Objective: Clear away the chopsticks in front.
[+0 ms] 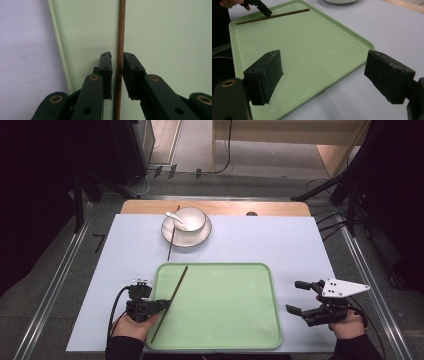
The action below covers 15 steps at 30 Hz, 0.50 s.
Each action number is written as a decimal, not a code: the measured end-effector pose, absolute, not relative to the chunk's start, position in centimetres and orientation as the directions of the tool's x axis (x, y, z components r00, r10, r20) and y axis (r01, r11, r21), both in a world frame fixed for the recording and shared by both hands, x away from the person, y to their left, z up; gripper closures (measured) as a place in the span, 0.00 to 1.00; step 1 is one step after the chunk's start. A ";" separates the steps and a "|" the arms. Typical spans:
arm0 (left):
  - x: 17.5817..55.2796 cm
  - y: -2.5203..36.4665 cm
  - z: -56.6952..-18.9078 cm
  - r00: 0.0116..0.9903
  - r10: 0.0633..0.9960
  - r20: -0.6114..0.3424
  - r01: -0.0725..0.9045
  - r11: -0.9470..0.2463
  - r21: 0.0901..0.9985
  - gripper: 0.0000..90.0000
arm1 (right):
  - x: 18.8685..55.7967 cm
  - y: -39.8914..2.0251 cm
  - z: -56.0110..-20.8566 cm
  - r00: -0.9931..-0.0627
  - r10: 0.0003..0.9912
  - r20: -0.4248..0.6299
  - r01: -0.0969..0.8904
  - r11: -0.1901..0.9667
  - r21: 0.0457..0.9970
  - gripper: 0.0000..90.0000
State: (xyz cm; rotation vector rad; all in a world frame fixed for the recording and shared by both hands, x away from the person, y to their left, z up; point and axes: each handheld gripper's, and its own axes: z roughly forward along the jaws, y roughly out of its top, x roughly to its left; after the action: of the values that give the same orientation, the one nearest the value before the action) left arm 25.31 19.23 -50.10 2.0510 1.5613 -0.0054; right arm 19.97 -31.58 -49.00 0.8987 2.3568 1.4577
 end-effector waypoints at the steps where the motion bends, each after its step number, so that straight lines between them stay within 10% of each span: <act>1: 25.3 19.2 -50.1 0.326 0.889 -0.321 0.889 -0.173 0.423 0.86 | 19.9 -31.6 -49.0 -0.787 0.605 0.121 0.379 0.319 0.869 0.17; 15: 26.7 20.8 -48.2 0.410 0.843 -0.349 0.836 -0.194 0.513 0.61 | 19.8 -31.5 -49.0 -0.793 0.596 0.123 0.378 0.324 0.867 0.17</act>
State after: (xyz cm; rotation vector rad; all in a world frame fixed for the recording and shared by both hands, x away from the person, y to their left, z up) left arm 26.73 20.76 -48.24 2.0225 1.4215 0.0134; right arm 19.79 -31.46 -48.98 0.8877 2.3692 1.4600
